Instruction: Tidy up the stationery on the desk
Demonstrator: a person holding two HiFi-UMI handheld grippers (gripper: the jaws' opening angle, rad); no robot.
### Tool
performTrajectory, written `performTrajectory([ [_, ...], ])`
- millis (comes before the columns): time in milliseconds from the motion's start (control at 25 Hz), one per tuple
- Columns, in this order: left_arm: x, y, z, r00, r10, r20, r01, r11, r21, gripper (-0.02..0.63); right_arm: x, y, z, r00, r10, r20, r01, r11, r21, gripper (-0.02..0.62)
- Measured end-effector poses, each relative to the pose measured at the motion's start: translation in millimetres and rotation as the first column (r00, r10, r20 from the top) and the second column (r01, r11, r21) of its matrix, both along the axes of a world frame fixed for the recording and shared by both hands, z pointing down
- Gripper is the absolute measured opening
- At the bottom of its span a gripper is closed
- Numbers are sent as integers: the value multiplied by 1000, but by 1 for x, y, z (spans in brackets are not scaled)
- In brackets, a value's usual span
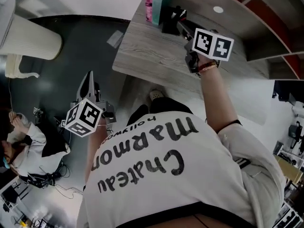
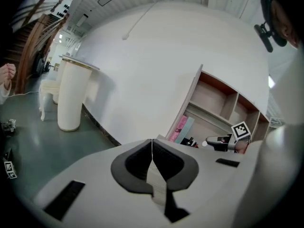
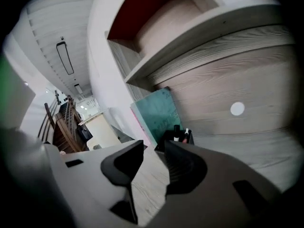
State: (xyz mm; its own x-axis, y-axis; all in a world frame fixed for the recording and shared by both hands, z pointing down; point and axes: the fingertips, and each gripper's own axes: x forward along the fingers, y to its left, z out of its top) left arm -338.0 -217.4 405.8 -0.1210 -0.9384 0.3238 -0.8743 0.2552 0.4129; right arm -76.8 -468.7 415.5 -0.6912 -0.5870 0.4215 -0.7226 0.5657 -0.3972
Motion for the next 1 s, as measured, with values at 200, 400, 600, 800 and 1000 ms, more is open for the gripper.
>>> performTrajectory([
  [200, 27, 19, -14, 988, 154, 5, -154, 987, 47, 17, 18, 81, -3, 998, 65, 12, -65, 998, 6, 135],
  [400, 54, 51, -34, 959, 277, 54, -281, 953, 110, 17, 20, 166, -12, 995, 94, 12, -95, 995, 38, 118],
  [600, 90, 77, -50, 921, 376, 100, -388, 910, 148, 17, 14, 236, -23, 995, 95, 26, -97, 992, 75, 94],
  [800, 123, 93, -69, 890, 436, 131, -453, 875, 169, 17, 22, 274, -52, 989, 135, 64, -143, 978, 152, 65],
  [1000, 151, 106, -98, 873, 450, 187, -484, 845, 226, 17, 45, 297, -92, 973, 203, 113, -228, 929, 290, 12],
])
